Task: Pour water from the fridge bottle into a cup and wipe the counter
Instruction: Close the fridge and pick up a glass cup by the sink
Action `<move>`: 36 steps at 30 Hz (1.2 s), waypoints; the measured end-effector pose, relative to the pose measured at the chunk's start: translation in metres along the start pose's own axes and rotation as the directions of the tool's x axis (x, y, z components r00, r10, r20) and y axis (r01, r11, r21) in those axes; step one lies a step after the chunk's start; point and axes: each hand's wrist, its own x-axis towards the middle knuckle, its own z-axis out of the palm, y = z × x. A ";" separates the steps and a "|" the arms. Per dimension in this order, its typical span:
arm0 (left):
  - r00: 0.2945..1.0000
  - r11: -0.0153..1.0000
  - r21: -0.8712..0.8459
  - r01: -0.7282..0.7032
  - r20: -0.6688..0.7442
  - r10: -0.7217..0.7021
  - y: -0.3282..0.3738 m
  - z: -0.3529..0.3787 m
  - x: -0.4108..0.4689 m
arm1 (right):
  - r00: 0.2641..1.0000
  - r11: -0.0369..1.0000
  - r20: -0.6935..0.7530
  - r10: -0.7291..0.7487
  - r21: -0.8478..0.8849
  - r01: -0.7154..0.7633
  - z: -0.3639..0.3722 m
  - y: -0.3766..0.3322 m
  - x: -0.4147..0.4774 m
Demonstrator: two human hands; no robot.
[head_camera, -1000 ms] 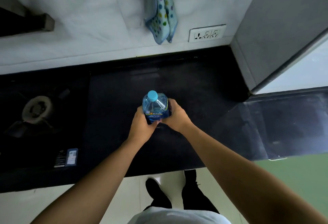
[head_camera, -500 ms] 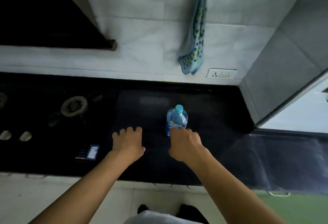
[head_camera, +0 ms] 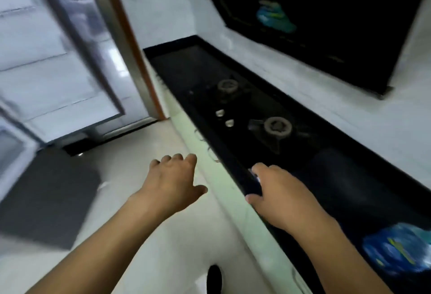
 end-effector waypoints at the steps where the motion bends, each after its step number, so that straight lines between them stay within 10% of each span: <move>1: 1.000 1.000 -0.001 0.030 -0.003 -0.030 -0.012 -0.001 -0.004 | 1.000 1.000 0.011 -0.018 0.001 0.018 0.001 -0.014 0.005; 18: 0.908 0.913 -0.115 0.391 -0.118 -0.403 -0.375 -0.038 0.012 | 0.936 0.933 0.064 -0.345 -0.082 0.350 0.070 -0.371 0.178; 36: 0.851 0.867 -0.166 0.470 -0.175 -0.495 -0.531 -0.093 0.307 | 0.854 0.854 0.074 -0.516 -0.036 0.519 0.041 -0.489 0.524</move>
